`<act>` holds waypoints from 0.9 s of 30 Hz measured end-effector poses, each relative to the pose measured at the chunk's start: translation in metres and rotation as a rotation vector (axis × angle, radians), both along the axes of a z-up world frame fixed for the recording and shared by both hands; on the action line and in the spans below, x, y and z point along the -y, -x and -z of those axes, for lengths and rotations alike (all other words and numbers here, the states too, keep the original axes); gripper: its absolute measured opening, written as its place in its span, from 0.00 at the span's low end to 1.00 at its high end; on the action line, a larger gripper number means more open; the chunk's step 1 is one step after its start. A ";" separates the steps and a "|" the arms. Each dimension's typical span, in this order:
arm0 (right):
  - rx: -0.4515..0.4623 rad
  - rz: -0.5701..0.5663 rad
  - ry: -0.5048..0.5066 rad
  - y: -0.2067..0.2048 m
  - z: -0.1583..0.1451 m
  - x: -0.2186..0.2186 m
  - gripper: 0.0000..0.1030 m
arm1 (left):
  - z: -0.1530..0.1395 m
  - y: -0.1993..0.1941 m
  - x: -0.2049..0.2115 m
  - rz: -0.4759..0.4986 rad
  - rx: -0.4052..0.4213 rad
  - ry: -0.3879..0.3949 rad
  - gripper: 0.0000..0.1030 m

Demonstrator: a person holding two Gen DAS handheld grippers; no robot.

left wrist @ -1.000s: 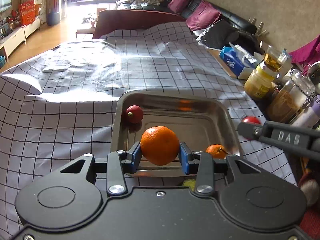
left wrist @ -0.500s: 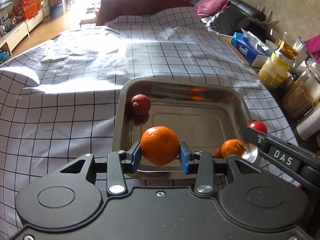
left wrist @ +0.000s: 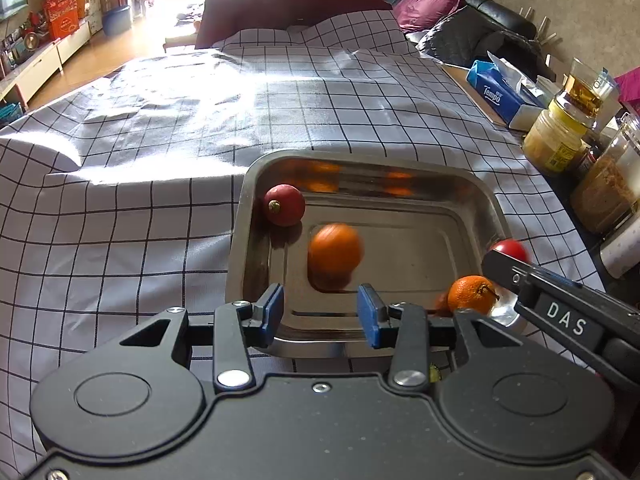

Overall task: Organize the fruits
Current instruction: 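Open the left tool over the tray while the right tool drops the tomato in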

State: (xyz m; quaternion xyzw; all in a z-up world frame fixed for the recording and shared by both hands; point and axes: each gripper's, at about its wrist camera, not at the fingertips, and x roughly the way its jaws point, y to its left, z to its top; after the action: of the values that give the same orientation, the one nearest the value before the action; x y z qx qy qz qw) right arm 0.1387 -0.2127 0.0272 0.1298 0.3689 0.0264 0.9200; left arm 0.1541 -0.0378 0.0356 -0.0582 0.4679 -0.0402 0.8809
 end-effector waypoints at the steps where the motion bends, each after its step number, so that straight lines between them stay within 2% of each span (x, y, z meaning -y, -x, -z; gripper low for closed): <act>1: 0.001 -0.001 -0.003 0.000 0.000 0.000 0.35 | 0.000 0.000 0.000 -0.001 0.000 -0.001 0.47; 9: 0.035 -0.006 -0.016 0.003 -0.002 0.000 0.35 | 0.000 0.000 0.002 0.004 0.002 -0.007 0.47; 27: 0.021 -0.004 0.002 0.002 0.001 -0.003 0.35 | 0.001 0.001 0.004 0.012 -0.003 -0.011 0.48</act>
State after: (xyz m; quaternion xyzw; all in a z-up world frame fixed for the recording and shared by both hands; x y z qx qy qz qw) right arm 0.1368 -0.2100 0.0266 0.1277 0.3594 0.0293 0.9239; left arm 0.1534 -0.0416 0.0350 -0.0505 0.4698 -0.0427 0.8803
